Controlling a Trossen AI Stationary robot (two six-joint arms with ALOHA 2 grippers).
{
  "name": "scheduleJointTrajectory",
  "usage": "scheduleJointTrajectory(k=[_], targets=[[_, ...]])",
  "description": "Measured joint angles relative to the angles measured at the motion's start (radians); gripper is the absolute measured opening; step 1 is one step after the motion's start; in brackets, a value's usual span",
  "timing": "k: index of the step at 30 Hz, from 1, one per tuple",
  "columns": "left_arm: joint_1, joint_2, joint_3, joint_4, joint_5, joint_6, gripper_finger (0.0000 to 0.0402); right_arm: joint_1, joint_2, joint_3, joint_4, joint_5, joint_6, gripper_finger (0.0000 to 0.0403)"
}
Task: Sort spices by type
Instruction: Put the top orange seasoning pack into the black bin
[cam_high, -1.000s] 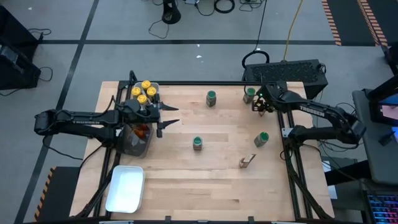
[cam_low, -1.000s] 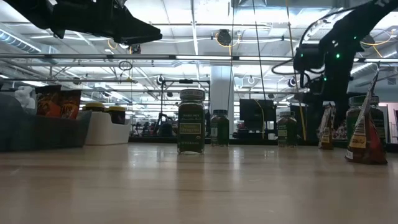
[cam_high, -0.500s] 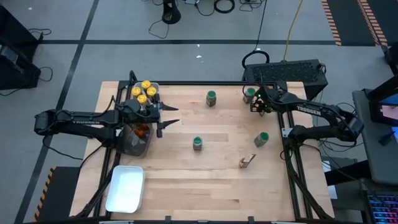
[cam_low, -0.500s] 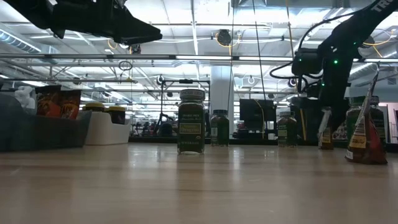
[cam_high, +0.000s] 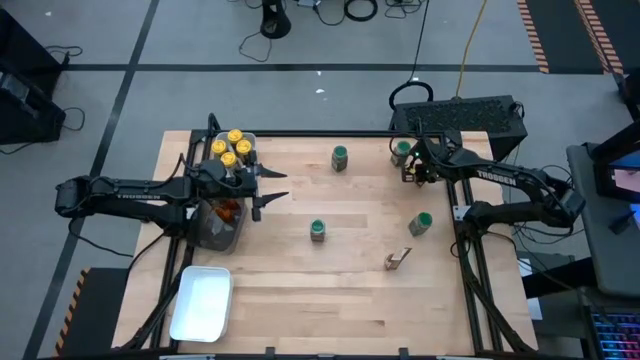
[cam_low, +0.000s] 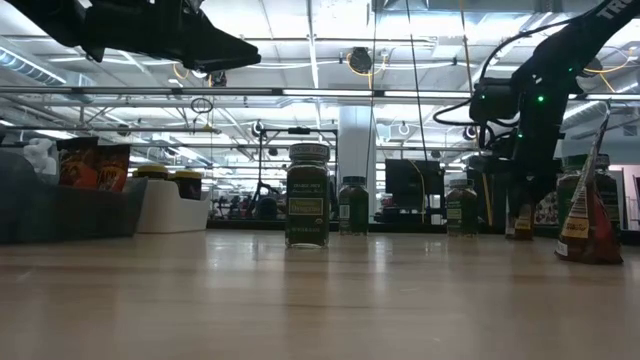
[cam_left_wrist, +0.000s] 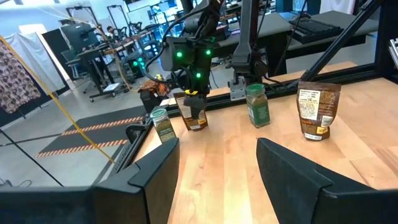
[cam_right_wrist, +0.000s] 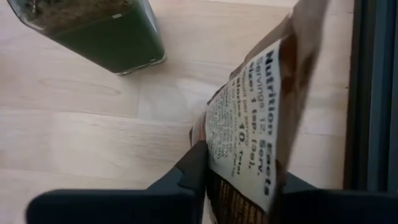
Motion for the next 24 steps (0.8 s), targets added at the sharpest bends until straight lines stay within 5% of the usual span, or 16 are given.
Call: scheduleJointTrajectory(k=[15,24], targets=[[0.000,0.000,0.000,0.000,0.000,0.000,0.0219,0.022,-0.056,0.001,-0.001,-0.109,-0.052,0.0021],[0.000,0.000,0.000,0.001,0.000,0.000,0.0219,0.137,-0.142,0.001,0.066,-0.187,-0.007,0.0021]])
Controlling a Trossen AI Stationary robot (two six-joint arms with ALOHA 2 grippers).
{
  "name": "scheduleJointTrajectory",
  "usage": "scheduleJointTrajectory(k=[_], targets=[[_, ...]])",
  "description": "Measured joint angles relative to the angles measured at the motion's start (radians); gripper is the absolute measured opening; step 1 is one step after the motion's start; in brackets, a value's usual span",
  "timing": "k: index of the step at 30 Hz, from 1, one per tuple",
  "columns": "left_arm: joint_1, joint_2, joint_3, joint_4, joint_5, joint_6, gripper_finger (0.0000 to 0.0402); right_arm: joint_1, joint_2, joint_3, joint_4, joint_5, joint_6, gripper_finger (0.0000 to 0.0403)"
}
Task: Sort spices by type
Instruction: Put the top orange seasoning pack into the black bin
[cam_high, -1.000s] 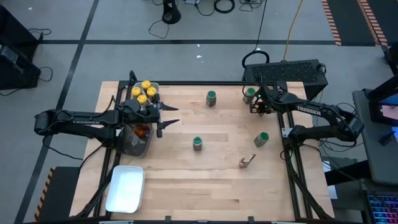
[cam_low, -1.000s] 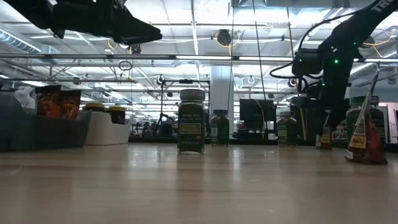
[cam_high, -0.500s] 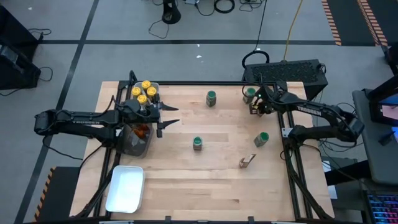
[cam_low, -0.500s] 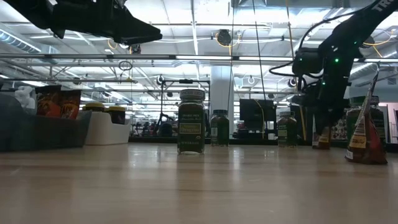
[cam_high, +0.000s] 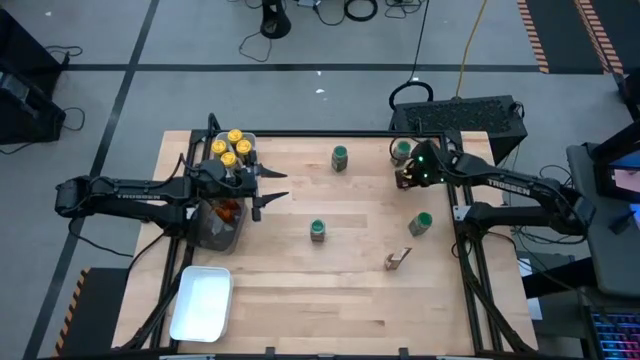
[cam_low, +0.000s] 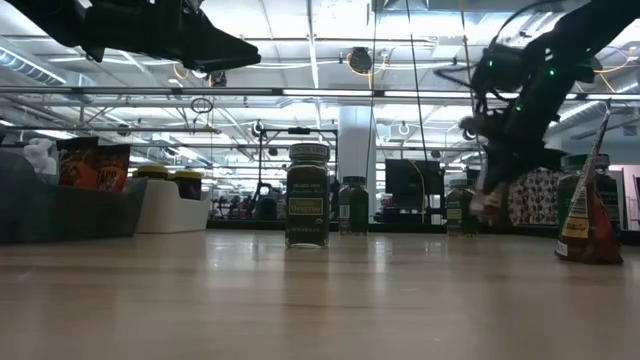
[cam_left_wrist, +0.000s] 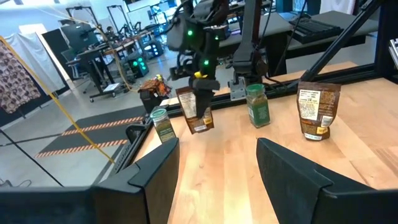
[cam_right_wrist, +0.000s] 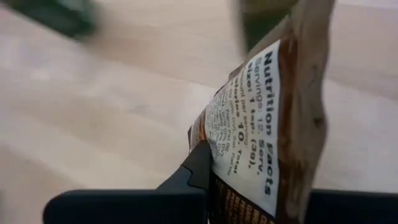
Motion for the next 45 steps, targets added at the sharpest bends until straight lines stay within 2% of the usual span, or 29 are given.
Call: scheduleJointTrajectory(k=[8,12,16,21,29,39,45], targets=[[0.000,0.000,0.000,0.000,0.000,-0.001,0.0219,0.160,-0.005,0.000,0.324,-0.153,-0.054,0.0020],[0.000,0.000,0.000,0.000,0.000,-0.001,0.0219,0.239,-0.005,0.000,0.467,-0.193,-0.081,0.0020],[0.000,0.000,0.000,0.003,0.005,-0.052,0.0219,0.312,-0.005,0.000,0.525,-0.203,-0.111,0.0020],[0.000,0.045,0.000,0.076,0.097,-0.198,0.0219,0.398,0.014,0.000,0.540,-0.201,-0.178,0.0020],[-0.015,0.285,0.120,0.115,0.212,-0.285,0.0219,0.498,0.144,0.001,0.608,-0.203,-0.254,0.0020],[-0.053,0.594,0.345,0.147,0.207,-0.232,0.0219,0.581,0.255,0.001,0.717,-0.206,-0.285,0.0020],[-0.053,0.737,0.465,0.144,0.203,-0.257,0.0219,0.605,0.270,0.032,0.701,-0.206,-0.351,0.0020]])
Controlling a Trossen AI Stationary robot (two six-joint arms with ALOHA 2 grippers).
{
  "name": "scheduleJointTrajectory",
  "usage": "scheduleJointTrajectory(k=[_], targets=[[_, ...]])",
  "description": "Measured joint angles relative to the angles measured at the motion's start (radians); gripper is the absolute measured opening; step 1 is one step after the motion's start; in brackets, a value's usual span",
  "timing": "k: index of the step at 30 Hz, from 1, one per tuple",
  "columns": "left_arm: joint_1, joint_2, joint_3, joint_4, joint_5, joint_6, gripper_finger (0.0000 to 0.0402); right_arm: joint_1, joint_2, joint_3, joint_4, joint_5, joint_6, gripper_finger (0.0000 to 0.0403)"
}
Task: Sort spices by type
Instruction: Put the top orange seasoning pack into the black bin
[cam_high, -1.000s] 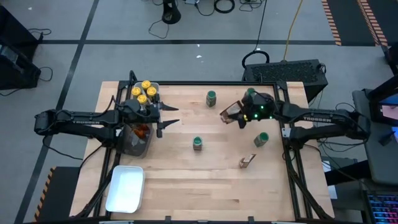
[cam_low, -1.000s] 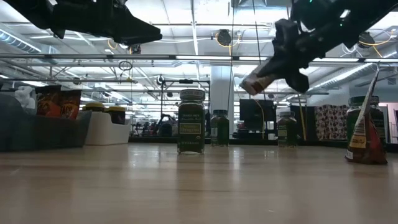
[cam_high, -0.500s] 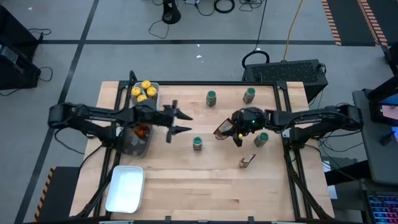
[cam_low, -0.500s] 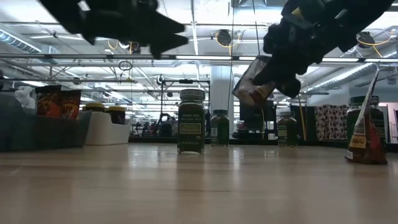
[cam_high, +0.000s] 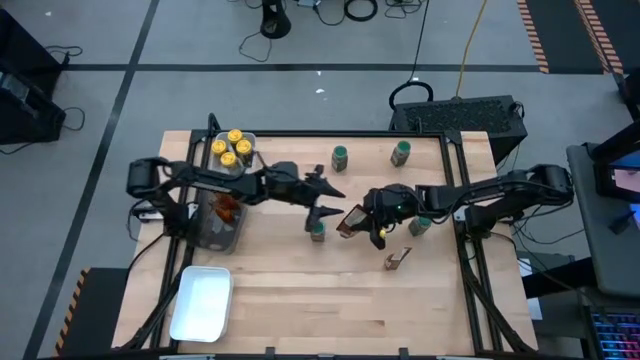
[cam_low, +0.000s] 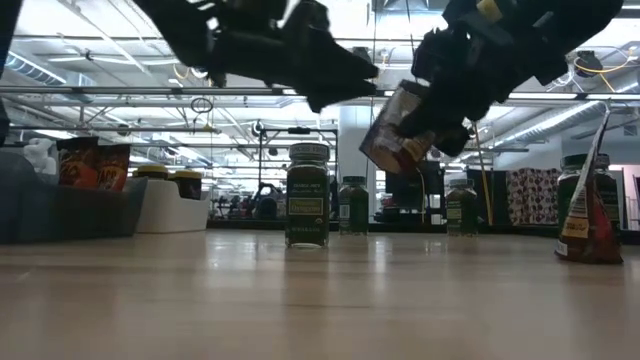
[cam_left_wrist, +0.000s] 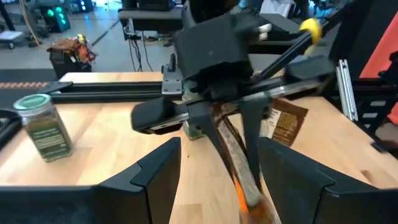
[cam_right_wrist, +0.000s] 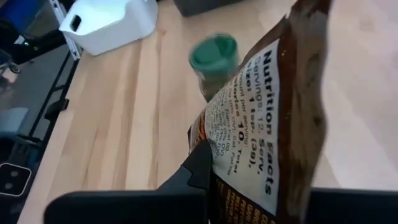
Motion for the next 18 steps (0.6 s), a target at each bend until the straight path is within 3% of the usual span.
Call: scheduleJointTrajectory(k=[6,18], targets=[[-0.001,0.086,0.074,-0.011,0.009,-0.022,0.0219,0.004,0.000,0.027,-0.016,0.002,-0.056,0.0020],[-0.007,0.092,0.084,-0.008,0.009,-0.036,0.0219,0.003,-0.001,0.030,-0.052,0.047,-0.079,0.0020]])
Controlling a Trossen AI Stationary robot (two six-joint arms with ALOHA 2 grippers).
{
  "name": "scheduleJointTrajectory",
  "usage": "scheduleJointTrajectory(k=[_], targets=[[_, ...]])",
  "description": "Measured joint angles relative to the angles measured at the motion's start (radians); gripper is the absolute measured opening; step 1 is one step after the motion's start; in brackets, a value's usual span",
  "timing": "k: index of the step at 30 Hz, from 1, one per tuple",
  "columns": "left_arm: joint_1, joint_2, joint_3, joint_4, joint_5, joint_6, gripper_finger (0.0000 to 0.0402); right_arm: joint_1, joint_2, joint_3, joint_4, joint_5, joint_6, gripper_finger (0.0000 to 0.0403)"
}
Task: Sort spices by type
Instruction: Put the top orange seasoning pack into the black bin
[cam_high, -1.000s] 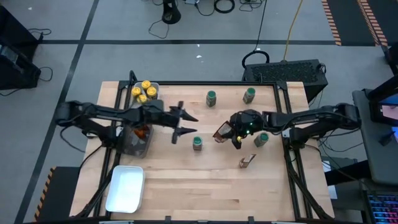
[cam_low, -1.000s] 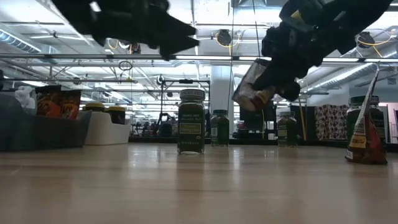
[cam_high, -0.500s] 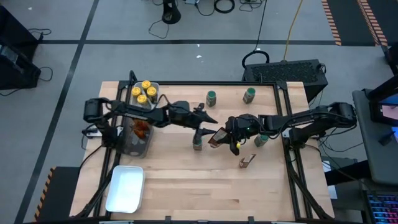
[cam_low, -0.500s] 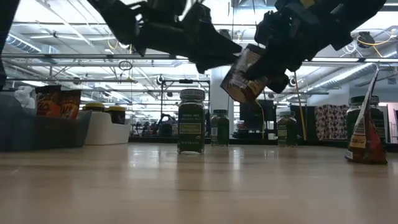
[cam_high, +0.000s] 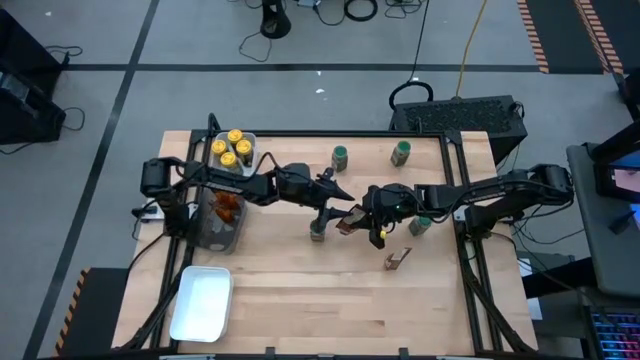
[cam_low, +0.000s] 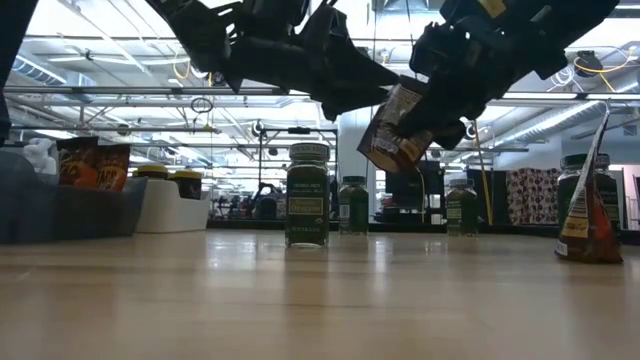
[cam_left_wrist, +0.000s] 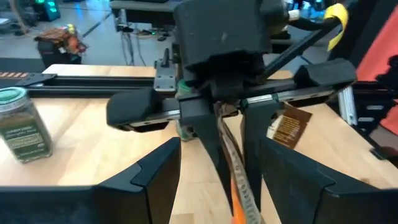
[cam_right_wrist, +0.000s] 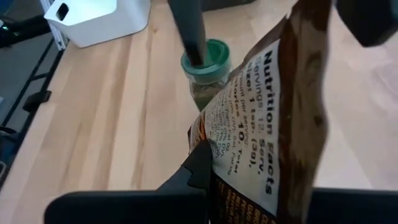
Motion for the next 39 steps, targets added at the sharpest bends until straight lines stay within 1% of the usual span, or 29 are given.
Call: scheduleJointTrajectory(k=[4,9,12,19,34,36,39], targets=[[0.000,0.000,0.000,0.006,-0.030,-0.021,0.0219,0.000,0.000,0.000,0.000,0.015,-0.019,0.0020],[-0.005,0.000,0.000,0.018,-0.031,-0.021,0.0219,-0.001,0.000,0.000,0.001,0.018,-0.020,0.0020],[-0.012,0.000,0.000,0.019,-0.031,-0.021,0.0219,-0.001,0.000,0.000,0.001,0.043,-0.020,0.0020],[-0.019,0.000,0.000,0.023,-0.033,-0.021,0.0219,-0.003,0.000,0.000,0.009,0.067,-0.034,0.0020],[-0.019,0.000,0.000,0.034,-0.038,-0.019,0.0219,-0.003,-0.001,0.000,0.060,0.065,-0.061,0.0020],[-0.019,0.000,0.000,0.038,-0.038,-0.019,0.0215,-0.003,-0.001,0.000,0.060,0.065,-0.060,0.0020],[-0.019,0.000,0.000,0.046,-0.038,-0.019,0.0195,-0.003,-0.001,0.000,0.060,0.064,-0.059,0.0020]])
